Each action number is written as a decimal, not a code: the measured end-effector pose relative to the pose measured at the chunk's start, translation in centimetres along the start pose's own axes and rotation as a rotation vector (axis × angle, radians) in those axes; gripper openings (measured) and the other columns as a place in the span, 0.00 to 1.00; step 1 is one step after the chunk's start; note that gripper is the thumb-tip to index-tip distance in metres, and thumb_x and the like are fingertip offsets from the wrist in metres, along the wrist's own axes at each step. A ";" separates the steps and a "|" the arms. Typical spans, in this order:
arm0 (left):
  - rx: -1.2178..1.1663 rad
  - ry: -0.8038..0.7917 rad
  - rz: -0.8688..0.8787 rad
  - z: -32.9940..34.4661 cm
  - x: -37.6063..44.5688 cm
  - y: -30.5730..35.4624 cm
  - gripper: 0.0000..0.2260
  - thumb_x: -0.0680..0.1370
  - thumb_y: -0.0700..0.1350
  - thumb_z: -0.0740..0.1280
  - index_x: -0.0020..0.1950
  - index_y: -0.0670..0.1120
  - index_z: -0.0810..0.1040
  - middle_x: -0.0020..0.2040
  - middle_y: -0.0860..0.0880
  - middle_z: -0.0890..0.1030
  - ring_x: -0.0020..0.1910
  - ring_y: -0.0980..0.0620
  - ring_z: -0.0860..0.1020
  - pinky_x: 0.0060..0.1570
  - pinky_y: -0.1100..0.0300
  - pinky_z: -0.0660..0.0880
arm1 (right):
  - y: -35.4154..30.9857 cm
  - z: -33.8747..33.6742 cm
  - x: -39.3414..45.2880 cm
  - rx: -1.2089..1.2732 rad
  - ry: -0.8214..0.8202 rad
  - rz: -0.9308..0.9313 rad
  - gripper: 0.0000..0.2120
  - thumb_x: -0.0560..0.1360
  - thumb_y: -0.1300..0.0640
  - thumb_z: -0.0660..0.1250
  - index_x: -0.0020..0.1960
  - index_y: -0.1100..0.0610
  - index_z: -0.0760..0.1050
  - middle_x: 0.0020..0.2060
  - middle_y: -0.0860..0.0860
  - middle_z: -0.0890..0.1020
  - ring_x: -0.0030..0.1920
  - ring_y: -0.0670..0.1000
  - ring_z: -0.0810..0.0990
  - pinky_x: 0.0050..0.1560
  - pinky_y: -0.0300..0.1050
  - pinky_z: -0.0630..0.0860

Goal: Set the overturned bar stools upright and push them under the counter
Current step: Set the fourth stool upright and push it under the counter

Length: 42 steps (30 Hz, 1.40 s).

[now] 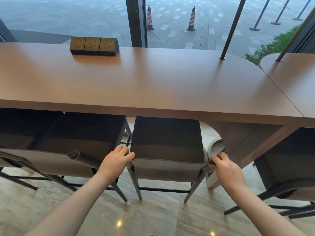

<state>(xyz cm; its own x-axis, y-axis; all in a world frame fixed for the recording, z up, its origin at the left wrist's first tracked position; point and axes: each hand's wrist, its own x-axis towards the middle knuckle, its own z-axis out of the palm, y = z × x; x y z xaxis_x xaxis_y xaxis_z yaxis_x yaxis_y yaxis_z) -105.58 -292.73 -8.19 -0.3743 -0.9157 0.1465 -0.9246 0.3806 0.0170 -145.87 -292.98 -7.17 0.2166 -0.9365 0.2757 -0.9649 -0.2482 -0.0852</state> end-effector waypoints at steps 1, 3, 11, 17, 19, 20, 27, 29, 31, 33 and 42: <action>-0.005 0.004 -0.002 0.0 0.0 0.0 0.21 0.56 0.32 0.83 0.42 0.45 0.80 0.38 0.47 0.79 0.37 0.46 0.77 0.24 0.62 0.72 | 0.0 0.0 -0.2 -0.008 -0.007 0.001 0.14 0.59 0.67 0.84 0.39 0.61 0.81 0.36 0.56 0.80 0.23 0.56 0.77 0.25 0.39 0.67; -0.006 0.017 0.013 0.0 0.2 0.0 0.18 0.60 0.36 0.84 0.42 0.44 0.80 0.38 0.46 0.79 0.37 0.46 0.78 0.24 0.62 0.72 | -0.1 0.0 -0.6 -0.033 -0.018 0.015 0.14 0.61 0.66 0.83 0.43 0.62 0.82 0.40 0.58 0.82 0.27 0.59 0.80 0.26 0.45 0.76; -0.030 0.064 -0.008 -0.2 -0.1 0.4 0.15 0.76 0.54 0.70 0.54 0.44 0.83 0.51 0.46 0.84 0.50 0.45 0.83 0.35 0.57 0.81 | -2.8 -1.4 -1.2 -0.022 0.136 -0.041 0.28 0.78 0.44 0.58 0.73 0.57 0.71 0.71 0.61 0.72 0.71 0.62 0.71 0.71 0.60 0.65; 0.029 0.011 -0.039 -1.4 0.1 1.2 0.19 0.57 0.30 0.83 0.42 0.42 0.82 0.39 0.46 0.82 0.41 0.41 0.82 0.25 0.58 0.76 | -4.2 -0.5 -1.5 0.006 0.091 -0.012 0.29 0.75 0.50 0.72 0.73 0.56 0.71 0.70 0.61 0.74 0.70 0.62 0.73 0.69 0.63 0.69; 0.053 -0.003 -0.051 -1.8 0.0 1.4 0.19 0.57 0.30 0.83 0.42 0.42 0.82 0.39 0.47 0.82 0.40 0.42 0.82 0.23 0.58 0.76 | -3.6 0.1 -1.5 -0.027 0.020 0.032 0.32 0.66 0.59 0.81 0.68 0.59 0.77 0.64 0.63 0.79 0.66 0.66 0.77 0.64 0.66 0.74; 0.055 -0.017 -0.065 -1.9 0.1 1.6 0.18 0.59 0.30 0.82 0.43 0.42 0.82 0.40 0.46 0.83 0.42 0.42 0.82 0.24 0.57 0.76 | -3.1 0.4 -1.4 -0.041 0.007 0.043 0.31 0.62 0.65 0.82 0.64 0.60 0.79 0.61 0.65 0.81 0.63 0.67 0.78 0.61 0.67 0.75; 0.075 -0.114 -0.165 -1.5 -0.1 1.8 0.12 0.74 0.32 0.72 0.56 0.40 0.81 0.52 0.44 0.82 0.56 0.40 0.77 0.38 0.50 0.79 | -0.5 0.7 -0.2 -0.042 -0.058 -0.038 0.27 0.48 0.74 0.82 0.45 0.63 0.81 0.40 0.60 0.82 0.44 0.63 0.83 0.38 0.52 0.81; 0.068 -0.135 -0.170 -1.5 -0.1 1.8 0.12 0.75 0.34 0.72 0.58 0.41 0.81 0.54 0.44 0.82 0.57 0.40 0.77 0.41 0.50 0.80 | -0.2 0.7 -0.3 -0.014 -0.063 -0.051 0.26 0.50 0.74 0.82 0.45 0.62 0.81 0.40 0.59 0.82 0.43 0.62 0.82 0.37 0.50 0.81; 0.050 -0.139 -0.163 -1.2 -0.1 1.7 0.11 0.73 0.35 0.75 0.54 0.40 0.81 0.50 0.43 0.82 0.53 0.40 0.78 0.39 0.50 0.81 | -0.1 0.7 -0.5 -0.005 -0.064 -0.047 0.25 0.51 0.74 0.81 0.46 0.62 0.81 0.41 0.59 0.82 0.43 0.62 0.82 0.37 0.50 0.80; 0.023 -0.132 -0.170 -0.9 -0.1 1.4 0.08 0.76 0.39 0.74 0.53 0.41 0.80 0.50 0.44 0.81 0.54 0.40 0.77 0.43 0.49 0.80 | -0.3 0.5 -0.6 0.006 -0.077 -0.037 0.26 0.51 0.74 0.81 0.46 0.62 0.80 0.41 0.59 0.81 0.43 0.62 0.81 0.35 0.50 0.79; -0.043 -0.199 -0.280 -1.9 -0.5 2.5 0.27 0.82 0.64 0.54 0.79 0.55 0.61 0.80 0.53 0.60 0.81 0.51 0.52 0.76 0.38 0.45 | -0.9 0.6 -0.3 0.107 -0.183 0.014 0.32 0.77 0.39 0.65 0.77 0.52 0.65 0.74 0.55 0.70 0.76 0.61 0.64 0.77 0.59 0.52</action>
<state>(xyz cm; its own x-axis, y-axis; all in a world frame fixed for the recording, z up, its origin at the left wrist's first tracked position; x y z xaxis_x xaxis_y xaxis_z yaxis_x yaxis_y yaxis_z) -107.58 -291.03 -6.35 -0.1170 -0.9910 -0.0655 -0.9911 0.1123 0.0711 -145.01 -292.62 -7.72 0.2356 -0.9671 0.0965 -0.9489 -0.2503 -0.1922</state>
